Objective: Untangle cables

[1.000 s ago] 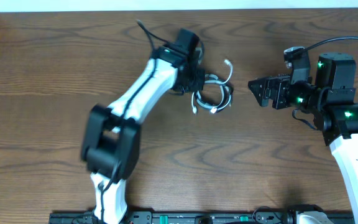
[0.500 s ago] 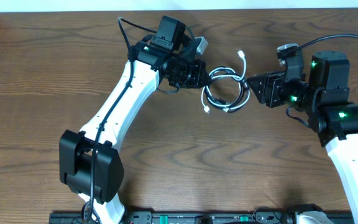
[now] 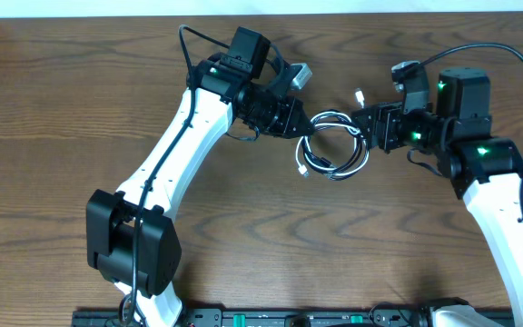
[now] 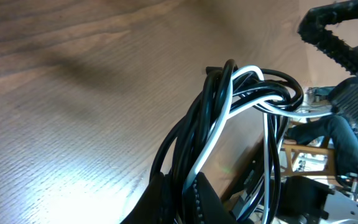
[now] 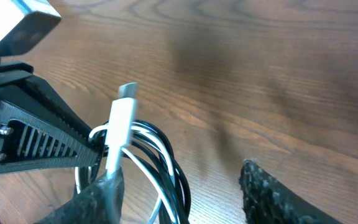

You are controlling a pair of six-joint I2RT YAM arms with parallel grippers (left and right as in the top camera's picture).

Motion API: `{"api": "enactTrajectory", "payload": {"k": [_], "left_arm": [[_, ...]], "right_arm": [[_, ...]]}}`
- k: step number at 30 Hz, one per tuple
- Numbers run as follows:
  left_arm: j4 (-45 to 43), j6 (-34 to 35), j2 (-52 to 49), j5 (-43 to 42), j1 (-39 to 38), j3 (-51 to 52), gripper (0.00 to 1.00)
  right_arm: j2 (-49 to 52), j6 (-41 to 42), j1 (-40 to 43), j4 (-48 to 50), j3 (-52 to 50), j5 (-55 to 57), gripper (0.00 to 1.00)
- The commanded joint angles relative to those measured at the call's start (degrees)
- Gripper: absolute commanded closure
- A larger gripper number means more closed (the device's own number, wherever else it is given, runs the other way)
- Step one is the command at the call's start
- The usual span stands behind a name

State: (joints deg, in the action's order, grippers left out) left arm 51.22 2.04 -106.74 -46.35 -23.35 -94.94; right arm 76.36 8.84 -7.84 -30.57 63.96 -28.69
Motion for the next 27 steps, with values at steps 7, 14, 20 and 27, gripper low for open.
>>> {"api": "enactTrajectory", "payload": {"k": [7, 14, 20, 27], "left_arm": [[4.98, -12.72, -0.42, 3.93, 0.39, -0.11, 0.93], [11.63, -20.02, -0.42, 1.7, 4.11, -0.11, 0.93], [12.41, -20.02, -0.42, -11.76, 10.8, -0.11, 0.92], [12.7, -20.0, -0.42, -25.27, 14.73, -0.11, 0.93]], "right_arm": [[1.62, -9.44, -0.46, -3.19, 0.79, -0.48, 0.24], [1.99, -27.8, -0.46, -7.74, 0.79, -4.28, 0.07], [2.43, -37.4, -0.46, -9.79, 0.79, -12.15, 0.08], [6.34, -39.85, -0.5, -9.4, 0.79, -16.17, 0.15]]}}
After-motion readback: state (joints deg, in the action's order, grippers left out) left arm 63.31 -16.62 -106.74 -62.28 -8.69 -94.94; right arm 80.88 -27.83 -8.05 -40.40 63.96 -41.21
